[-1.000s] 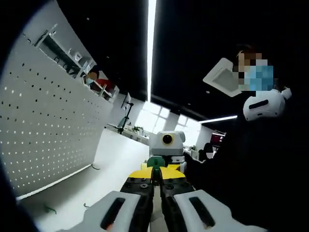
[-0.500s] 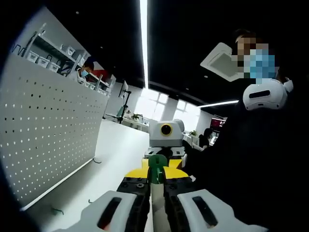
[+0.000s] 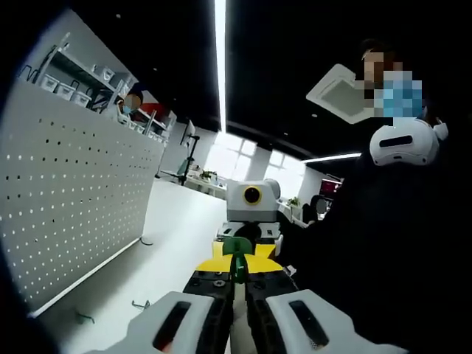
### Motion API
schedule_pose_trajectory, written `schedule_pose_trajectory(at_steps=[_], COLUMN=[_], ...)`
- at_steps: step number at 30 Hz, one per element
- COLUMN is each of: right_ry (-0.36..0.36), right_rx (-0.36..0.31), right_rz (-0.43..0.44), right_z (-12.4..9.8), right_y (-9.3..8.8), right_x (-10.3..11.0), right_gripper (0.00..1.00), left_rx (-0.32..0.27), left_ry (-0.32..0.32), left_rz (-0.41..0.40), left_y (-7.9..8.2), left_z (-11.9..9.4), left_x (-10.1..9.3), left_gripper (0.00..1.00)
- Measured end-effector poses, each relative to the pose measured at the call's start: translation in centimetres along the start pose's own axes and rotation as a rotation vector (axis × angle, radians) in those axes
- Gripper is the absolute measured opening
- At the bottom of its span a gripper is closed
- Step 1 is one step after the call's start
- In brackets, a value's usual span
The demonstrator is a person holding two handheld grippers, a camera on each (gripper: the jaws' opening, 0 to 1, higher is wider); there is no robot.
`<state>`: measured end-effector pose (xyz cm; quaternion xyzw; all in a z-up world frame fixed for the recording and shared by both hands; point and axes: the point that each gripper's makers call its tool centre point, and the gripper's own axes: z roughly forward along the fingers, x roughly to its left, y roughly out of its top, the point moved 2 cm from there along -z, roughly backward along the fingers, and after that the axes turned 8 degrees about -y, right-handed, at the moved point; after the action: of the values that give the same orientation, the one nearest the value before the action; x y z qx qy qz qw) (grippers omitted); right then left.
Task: Insert the hook assembly into the mounting plate slot until the hook locks in place.
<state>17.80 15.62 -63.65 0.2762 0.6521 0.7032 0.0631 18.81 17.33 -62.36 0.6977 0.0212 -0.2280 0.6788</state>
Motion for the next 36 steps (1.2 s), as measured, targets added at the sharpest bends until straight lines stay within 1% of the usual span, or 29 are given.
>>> schedule_pose_trajectory(at_steps=[1,3,5,9,13,19,22,23,27,30,32,36], right_ry=[0.001,0.009,0.011,0.022,0.040,0.070,0.072,0.071,0.062,0.041,0.019,-0.004], right_rx=[0.002,0.006,0.007,0.023,0.041,0.051,0.052,0.051,0.052,0.041,0.035,0.045], right_rz=[-0.002,0.003,0.000,0.004,0.002,0.003,0.004,0.004,0.008,0.009,0.002,-0.003], right_z=[0.0,0.1,0.1,0.4,0.8,1.8,2.2,2.2,2.2,1.9,1.8,1.5], right_y=[0.0,0.0,-0.1,-0.5,-0.8,-0.8,-0.9,-0.9,-1.1,-0.9,-0.9,-1.1], right_x=[0.0,0.1,0.1,0.2,0.4,0.7,0.7,0.6,0.3,-0.2,-0.7,-1.4], right_gripper=[0.16,0.16,0.16,0.17,0.17,0.17,0.20,0.20,0.22,0.26,0.30,0.34], left_rx=[-0.002,-0.010,-0.015,-0.023,-0.055,-0.100,-0.115,-0.127,-0.137,-0.148,-0.156,-0.162], left_ry=[0.004,0.006,0.010,0.039,0.074,0.115,0.134,0.139,0.163,0.185,0.195,0.246], left_rz=[0.006,-0.016,-0.021,-0.026,-0.028,-0.023,-0.016,-0.018,-0.015,-0.008,-0.006,-0.009], left_y=[0.0,-0.1,-0.2,-0.7,-1.0,-0.9,-0.8,-0.7,-0.6,-0.3,-0.1,0.0], left_z=[-0.1,-0.2,-0.2,-0.6,-1.4,-2.5,-3.0,-3.2,-3.8,-4.4,-4.6,-5.3], left_x=[0.0,0.0,0.0,-0.2,-0.2,-0.4,-0.4,-0.4,-0.2,-0.1,-0.1,0.5], left_gripper=[0.04,0.04,0.04,0.03,0.03,0.03,0.03,0.03,0.03,0.03,0.03,0.03])
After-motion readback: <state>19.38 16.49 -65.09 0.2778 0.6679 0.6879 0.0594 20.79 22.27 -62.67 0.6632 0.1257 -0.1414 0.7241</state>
